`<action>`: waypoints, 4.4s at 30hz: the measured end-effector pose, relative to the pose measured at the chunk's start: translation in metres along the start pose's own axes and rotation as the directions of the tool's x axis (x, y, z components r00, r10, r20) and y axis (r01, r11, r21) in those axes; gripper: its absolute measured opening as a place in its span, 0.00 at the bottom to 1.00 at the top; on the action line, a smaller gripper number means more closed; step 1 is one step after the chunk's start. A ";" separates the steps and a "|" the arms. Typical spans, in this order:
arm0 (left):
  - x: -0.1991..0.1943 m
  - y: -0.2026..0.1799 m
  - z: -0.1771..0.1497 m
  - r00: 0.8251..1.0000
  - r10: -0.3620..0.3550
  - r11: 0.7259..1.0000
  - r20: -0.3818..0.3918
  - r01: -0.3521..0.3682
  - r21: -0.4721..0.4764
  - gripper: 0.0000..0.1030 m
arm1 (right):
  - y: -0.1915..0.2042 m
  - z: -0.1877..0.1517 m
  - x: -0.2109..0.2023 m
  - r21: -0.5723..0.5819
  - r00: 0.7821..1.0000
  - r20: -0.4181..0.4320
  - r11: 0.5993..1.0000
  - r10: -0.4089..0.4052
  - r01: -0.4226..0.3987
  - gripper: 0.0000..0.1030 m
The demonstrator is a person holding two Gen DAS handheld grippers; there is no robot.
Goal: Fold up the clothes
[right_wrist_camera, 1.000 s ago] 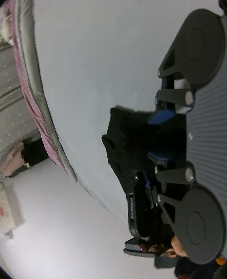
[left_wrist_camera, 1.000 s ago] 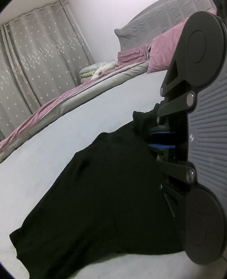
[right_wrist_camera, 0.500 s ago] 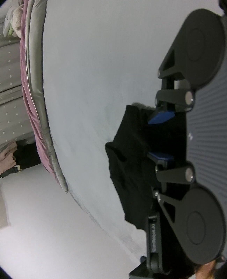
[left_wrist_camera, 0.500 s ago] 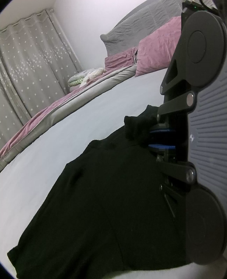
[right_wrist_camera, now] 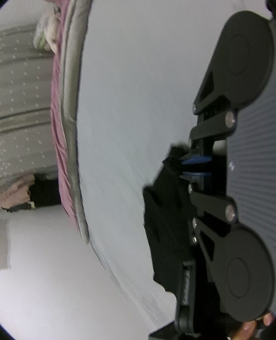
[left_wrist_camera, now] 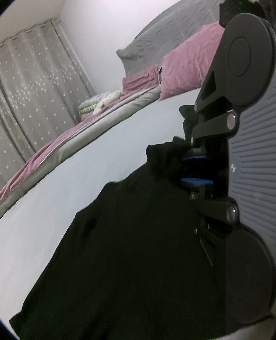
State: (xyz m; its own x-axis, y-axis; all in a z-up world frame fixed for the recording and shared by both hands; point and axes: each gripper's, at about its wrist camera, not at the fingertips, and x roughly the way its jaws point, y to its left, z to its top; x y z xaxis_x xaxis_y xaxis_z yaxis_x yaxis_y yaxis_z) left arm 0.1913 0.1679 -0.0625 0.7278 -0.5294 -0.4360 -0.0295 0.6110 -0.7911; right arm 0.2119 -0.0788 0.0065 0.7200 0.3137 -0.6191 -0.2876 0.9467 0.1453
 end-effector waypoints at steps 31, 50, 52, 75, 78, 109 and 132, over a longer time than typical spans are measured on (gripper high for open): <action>0.019 -0.021 -0.015 0.997 -0.020 0.989 -0.076 0.031 0.145 0.19 | -0.147 -0.020 -0.027 -0.013 0.722 -0.076 0.725 -0.687 0.689 0.07; -0.019 -0.046 0.002 0.993 0.093 0.958 -0.071 -0.070 0.277 0.34 | -0.100 0.001 -0.059 -0.082 0.900 0.057 0.897 -0.431 0.435 0.40; -0.023 -0.045 0.004 0.992 0.109 0.941 -0.067 -0.081 0.329 0.36 | -0.090 0.009 -0.044 -0.118 0.940 0.044 0.932 -0.339 0.341 0.40; -0.003 -0.026 -0.004 0.990 0.073 0.949 -0.118 -0.033 0.314 0.36 | -0.047 0.024 0.060 -0.297 0.989 -0.001 0.945 -0.145 0.138 0.07; -0.002 -0.026 -0.005 0.991 0.068 0.950 -0.119 -0.027 0.311 0.36 | -0.042 0.025 0.059 -0.312 0.966 0.096 0.914 -0.241 0.259 0.07; 0.000 -0.024 -0.006 0.994 0.065 0.952 -0.088 -0.036 0.305 0.36 | 0.028 0.064 0.086 -0.247 0.994 -0.038 0.963 0.102 -0.108 0.26; 0.007 -0.023 -0.007 0.995 0.053 0.958 -0.088 -0.026 0.287 0.36 | 0.050 0.056 0.120 -0.254 0.999 -0.009 0.966 0.043 -0.044 0.27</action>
State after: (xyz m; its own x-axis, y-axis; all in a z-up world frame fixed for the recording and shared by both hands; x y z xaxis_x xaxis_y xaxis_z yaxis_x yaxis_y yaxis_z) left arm 0.1926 0.1460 -0.0509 0.6620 -0.5457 -0.5137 0.1491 0.7676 -0.6233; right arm 0.3189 0.0106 -0.0173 0.7014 0.3531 -0.6192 -0.4696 0.8824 -0.0287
